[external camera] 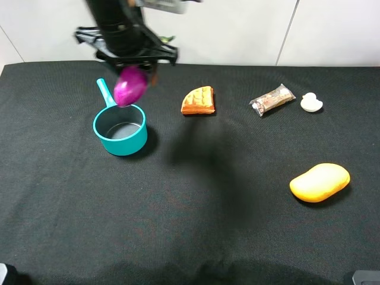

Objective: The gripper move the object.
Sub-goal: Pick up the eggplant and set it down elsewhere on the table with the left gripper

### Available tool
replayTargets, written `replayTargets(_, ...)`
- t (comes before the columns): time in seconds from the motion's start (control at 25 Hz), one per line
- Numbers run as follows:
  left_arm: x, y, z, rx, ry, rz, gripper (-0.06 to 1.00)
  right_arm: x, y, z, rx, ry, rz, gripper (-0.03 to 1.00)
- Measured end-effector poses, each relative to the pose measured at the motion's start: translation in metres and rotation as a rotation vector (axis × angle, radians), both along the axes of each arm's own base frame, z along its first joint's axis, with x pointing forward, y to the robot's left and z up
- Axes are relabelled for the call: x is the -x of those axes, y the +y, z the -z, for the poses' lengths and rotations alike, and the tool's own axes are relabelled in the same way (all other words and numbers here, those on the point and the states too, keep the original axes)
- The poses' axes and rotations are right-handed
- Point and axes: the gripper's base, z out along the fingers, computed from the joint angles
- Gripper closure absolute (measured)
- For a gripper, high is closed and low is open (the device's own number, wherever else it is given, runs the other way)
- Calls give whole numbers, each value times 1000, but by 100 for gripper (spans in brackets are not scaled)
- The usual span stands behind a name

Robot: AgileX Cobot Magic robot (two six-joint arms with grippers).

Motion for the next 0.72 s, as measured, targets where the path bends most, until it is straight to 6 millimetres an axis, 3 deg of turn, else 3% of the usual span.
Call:
replayTargets(0.32,-6,-64,11,-23,-7,147,34,0,0,0,0,0,0,27)
replayTargets(0.72,10,-123,31,-41,-11,296,34,0,0,0,0,0,0,27)
